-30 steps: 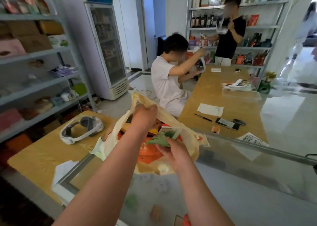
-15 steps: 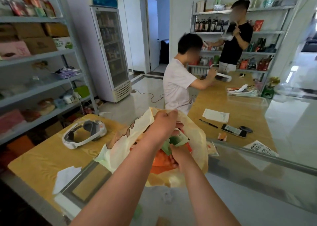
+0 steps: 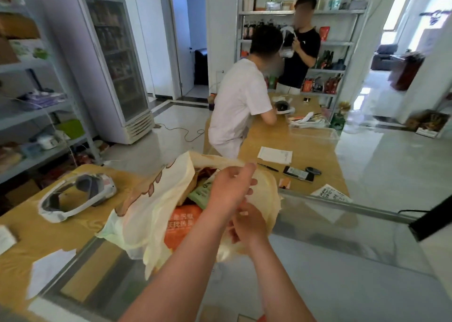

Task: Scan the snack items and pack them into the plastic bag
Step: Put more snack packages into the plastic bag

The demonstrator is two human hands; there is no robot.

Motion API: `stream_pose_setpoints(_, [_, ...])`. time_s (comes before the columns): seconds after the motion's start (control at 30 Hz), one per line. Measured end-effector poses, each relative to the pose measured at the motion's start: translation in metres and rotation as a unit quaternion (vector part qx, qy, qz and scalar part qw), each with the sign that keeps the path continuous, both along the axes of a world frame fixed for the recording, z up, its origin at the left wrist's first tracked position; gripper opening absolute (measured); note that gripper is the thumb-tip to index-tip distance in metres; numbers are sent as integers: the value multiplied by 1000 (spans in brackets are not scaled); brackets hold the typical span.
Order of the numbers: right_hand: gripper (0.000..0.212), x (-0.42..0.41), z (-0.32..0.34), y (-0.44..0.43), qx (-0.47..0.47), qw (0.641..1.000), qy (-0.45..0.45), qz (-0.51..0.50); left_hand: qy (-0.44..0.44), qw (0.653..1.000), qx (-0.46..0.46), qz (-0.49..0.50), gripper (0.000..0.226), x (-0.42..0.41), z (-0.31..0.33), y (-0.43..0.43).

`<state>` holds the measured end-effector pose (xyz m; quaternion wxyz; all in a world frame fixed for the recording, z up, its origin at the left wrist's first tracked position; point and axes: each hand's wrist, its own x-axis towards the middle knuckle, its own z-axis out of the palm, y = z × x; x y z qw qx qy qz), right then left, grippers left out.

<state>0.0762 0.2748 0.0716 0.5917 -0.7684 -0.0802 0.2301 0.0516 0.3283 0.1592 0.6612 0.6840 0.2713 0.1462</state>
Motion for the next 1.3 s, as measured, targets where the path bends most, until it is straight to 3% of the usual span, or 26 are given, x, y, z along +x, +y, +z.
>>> stream_pose_setpoints(0.17, [12,14,12,-76,16,993,18,119,81,984,147,-66,65,22,-29,-30])
stream_pose_setpoints(0.27, [14,42,7,-111,10,997,18,71,133,959,239,-67,75,34,-43,-37])
stream_pose_setpoints(0.37, [16,78,-14,-112,-34,999,-28,-5,194,884,425,-24,64,41,-53,-42])
stream_pose_setpoints(0.43, [14,94,-28,-99,-53,997,-58,2,187,841,508,6,52,42,-55,-46])
stream_pose_setpoints(0.53, [21,116,-55,-72,-86,987,-133,21,150,863,479,48,44,45,-63,-48])
stream_pose_setpoints(0.6, [12,133,-78,-58,-150,971,-182,34,128,878,454,78,46,47,-67,-47])
stream_pose_setpoints(0.7, [46,154,-115,-44,-274,930,-228,88,117,872,463,106,41,49,-66,-45])
stream_pose_setpoints(0.83, [56,164,-142,-37,-346,877,-307,131,118,850,501,110,41,51,-61,-42])
stream_pose_setpoints(1.1, [50,156,-138,-57,-383,820,-412,104,124,842,510,123,47,45,-58,-44])
stream_pose_setpoints(1.2, [54,157,-134,-73,-368,817,-436,90,118,838,517,127,46,44,-60,-46])
stream_pose_setpoints(1.3, [53,163,-140,-89,-324,837,-424,116,138,829,528,119,47,44,-66,-51])
